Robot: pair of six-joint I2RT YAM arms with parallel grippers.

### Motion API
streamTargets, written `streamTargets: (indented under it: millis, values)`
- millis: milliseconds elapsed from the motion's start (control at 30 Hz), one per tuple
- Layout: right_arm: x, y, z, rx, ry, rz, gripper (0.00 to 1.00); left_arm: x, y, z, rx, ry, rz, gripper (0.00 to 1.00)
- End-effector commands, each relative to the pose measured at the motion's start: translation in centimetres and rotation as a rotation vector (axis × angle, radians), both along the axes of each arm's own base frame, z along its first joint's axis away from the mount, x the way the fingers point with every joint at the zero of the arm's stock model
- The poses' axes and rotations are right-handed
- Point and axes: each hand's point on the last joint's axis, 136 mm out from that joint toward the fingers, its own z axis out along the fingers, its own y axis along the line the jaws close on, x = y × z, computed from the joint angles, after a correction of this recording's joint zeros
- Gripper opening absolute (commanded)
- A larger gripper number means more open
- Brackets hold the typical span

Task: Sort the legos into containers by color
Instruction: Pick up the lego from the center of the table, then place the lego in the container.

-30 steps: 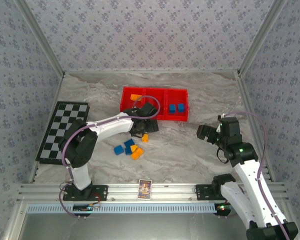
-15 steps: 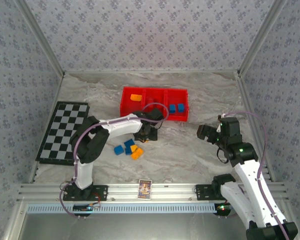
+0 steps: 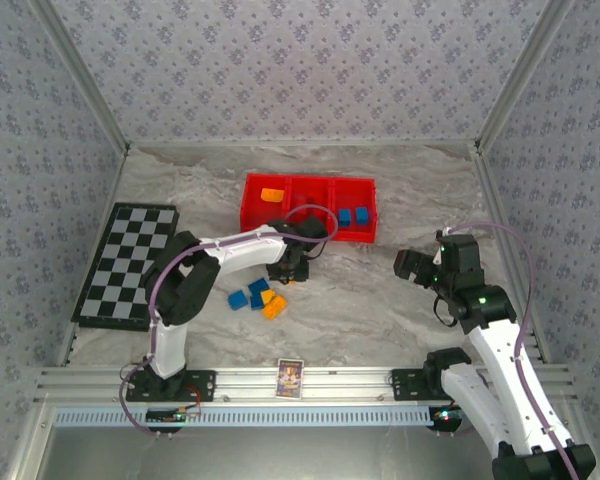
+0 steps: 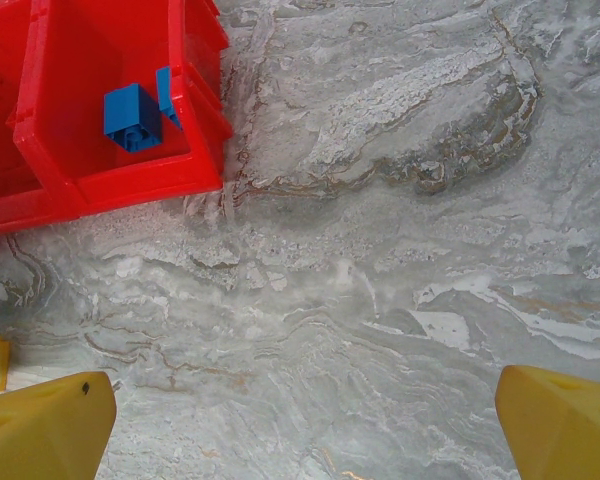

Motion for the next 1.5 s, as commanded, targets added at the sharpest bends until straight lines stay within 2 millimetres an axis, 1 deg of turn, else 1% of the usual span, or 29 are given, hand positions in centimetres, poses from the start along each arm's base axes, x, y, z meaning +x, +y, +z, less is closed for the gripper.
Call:
streamTargets:
  millis: [0,133,267,333,433,467,600,667,700,800,900,967,1067,1133,1333,1467]
  values:
    - [0.0,0.1,-0.2,0.002,0.0,0.008,1.0,0.4,0.4,0.5,0.041,-0.009,-0.007,0.37]
    - [-0.1,0.1,-0.2,0.004,0.001,0.009,1.0,1.0,0.4,1.9,0.024,-0.044,-0.018,0.26]
    - [0.0,0.1,-0.2,0.003,0.0,0.008,1.0,2.0,0.3,4.5,-0.019,-0.127,-0.033,0.22]
    - [-0.1,0.0,-0.2,0.003,0.001,0.007,1.0,2.5,0.8,5.7,-0.03,-0.157,-0.03,0.21]
    - [-0.1,0.1,-0.2,0.003,0.001,0.009,1.0,3.7,2.2,7.9,-0.045,-0.202,-0.004,0.21]
    - [-0.1,0.1,-0.2,0.003,0.001,0.009,1.0,4.2,2.9,8.9,-0.05,-0.225,0.006,0.21]
    - [0.0,0.0,-0.2,0.004,0.001,0.007,1.0,7.0,5.7,13.1,-0.073,-0.337,0.044,0.22]
    - [0.0,0.0,-0.2,0.004,0.0,0.008,1.0,8.6,6.9,14.7,-0.09,-0.382,0.057,0.23]
    - [0.0,0.0,-0.2,0.003,0.001,0.007,1.0,9.5,7.4,15.3,-0.097,-0.4,0.063,0.23]
    - [0.0,0.0,-0.2,0.001,0.001,0.005,1.0,12.0,8.7,16.3,-0.109,-0.442,0.094,0.24]
    - [-0.1,0.0,-0.2,0.002,0.002,0.006,1.0,14.2,9.5,16.4,-0.117,-0.44,0.112,0.23]
    - [-0.1,0.0,-0.1,0.002,0.0,0.006,1.0,15.6,9.5,16.0,-0.124,-0.43,0.113,0.23]
    - [-0.1,0.0,-0.1,0.003,-0.001,0.004,1.0,17.4,9.0,15.0,-0.142,-0.404,0.112,0.23]
    - [-0.1,0.0,-0.1,0.003,-0.002,0.004,1.0,18.5,8.3,14.2,-0.16,-0.386,0.102,0.22]
    - [-0.1,0.0,-0.1,0.004,-0.003,0.005,1.0,20.0,6.9,11.6,-0.164,-0.307,0.091,0.23]
    - [-0.1,0.0,0.0,0.005,-0.005,0.006,1.0,20.6,6.6,10.5,-0.15,-0.286,0.086,0.35]
